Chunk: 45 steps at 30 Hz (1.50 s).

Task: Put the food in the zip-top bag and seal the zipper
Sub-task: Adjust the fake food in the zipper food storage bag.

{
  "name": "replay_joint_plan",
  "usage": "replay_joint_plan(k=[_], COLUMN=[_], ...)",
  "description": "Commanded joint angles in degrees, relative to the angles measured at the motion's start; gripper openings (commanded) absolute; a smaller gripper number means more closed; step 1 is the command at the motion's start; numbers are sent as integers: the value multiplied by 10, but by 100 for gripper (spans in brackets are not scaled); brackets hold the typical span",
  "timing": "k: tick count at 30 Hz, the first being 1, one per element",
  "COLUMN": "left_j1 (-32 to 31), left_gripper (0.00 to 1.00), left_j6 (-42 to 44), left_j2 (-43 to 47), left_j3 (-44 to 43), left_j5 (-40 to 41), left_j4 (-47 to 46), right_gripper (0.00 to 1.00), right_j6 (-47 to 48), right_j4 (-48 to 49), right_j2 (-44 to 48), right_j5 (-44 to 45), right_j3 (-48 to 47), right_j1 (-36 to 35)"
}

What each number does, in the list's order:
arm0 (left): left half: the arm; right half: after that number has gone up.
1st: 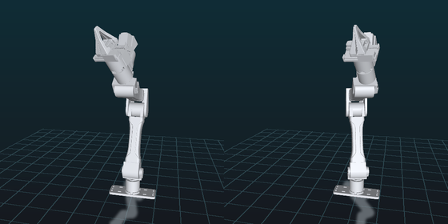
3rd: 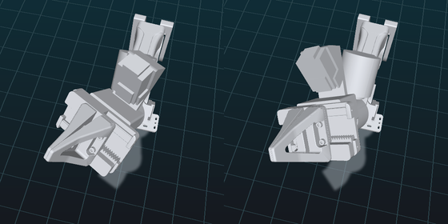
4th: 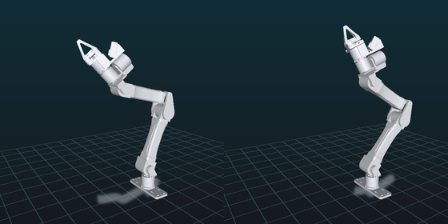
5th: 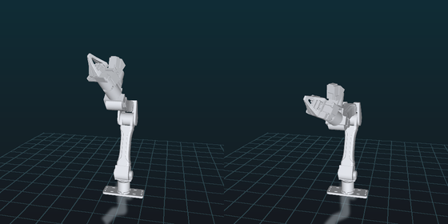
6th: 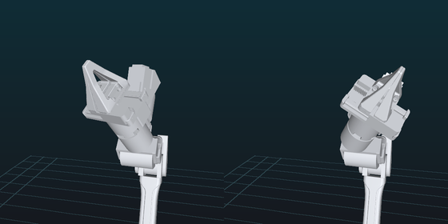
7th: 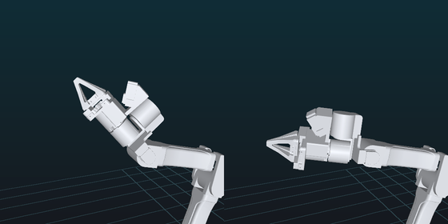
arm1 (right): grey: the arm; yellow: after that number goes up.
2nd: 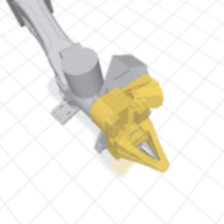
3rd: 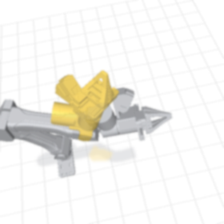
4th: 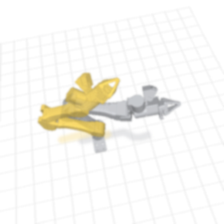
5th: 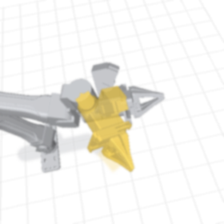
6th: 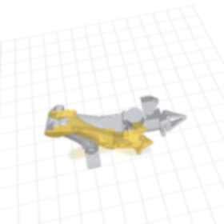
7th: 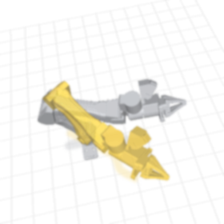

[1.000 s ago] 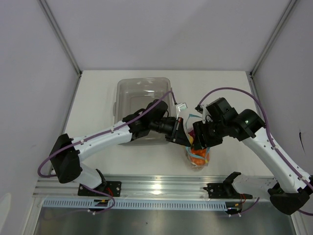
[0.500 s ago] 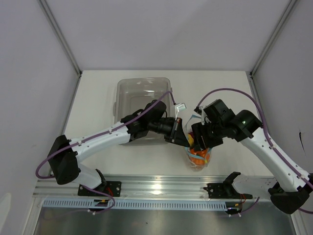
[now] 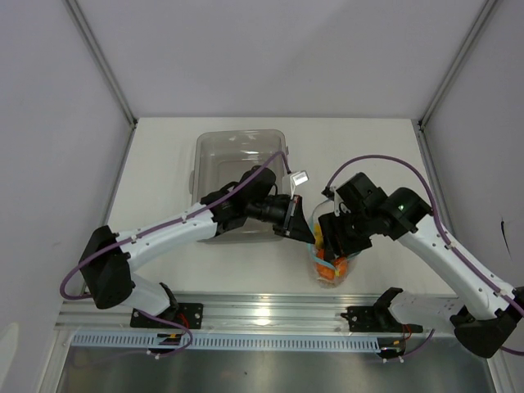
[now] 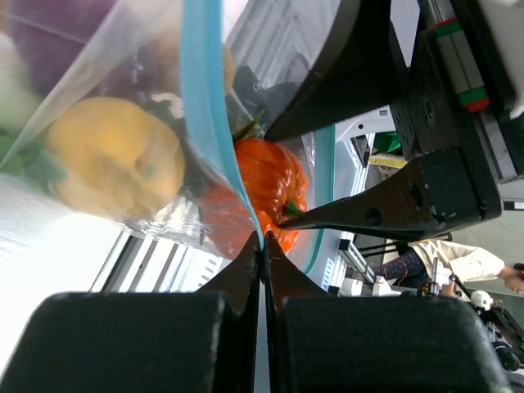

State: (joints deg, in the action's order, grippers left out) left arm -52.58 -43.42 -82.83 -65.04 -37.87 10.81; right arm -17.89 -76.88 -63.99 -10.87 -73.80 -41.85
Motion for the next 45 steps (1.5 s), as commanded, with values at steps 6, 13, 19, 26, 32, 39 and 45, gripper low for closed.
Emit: replay_joint_plan(k=[6, 13, 19, 26, 32, 39, 45], left_j1=[18, 18, 18, 18, 18, 18, 18], left_gripper=[1, 0, 1, 1, 1, 1, 1], left_j6=[7, 9, 1, -7, -11, -9, -11], left_j2=[16, 14, 15, 8, 5, 3, -1], left_j3=[7, 8, 5, -10, -13, -17, -18], left_j5=[-19, -26, -32, -42, -42, -46, -48], left_j4=[-29, -27, -36, -43, -45, -41, -44], right_gripper=[38, 6, 10, 59, 61, 77, 91], right_j6=[-1, -7, -7, 7, 4, 8, 10], right_j4=[-10, 2, 17, 25, 31, 20, 32], right_j2=[18, 17, 18, 27, 34, 27, 19], right_j5=[-40, -7, -6, -50, -56, -54, -60], right_j3=[15, 12, -12, -47, -15, 12, 38], right_j1=[-5, -5, -3, -3, -7, -7, -10])
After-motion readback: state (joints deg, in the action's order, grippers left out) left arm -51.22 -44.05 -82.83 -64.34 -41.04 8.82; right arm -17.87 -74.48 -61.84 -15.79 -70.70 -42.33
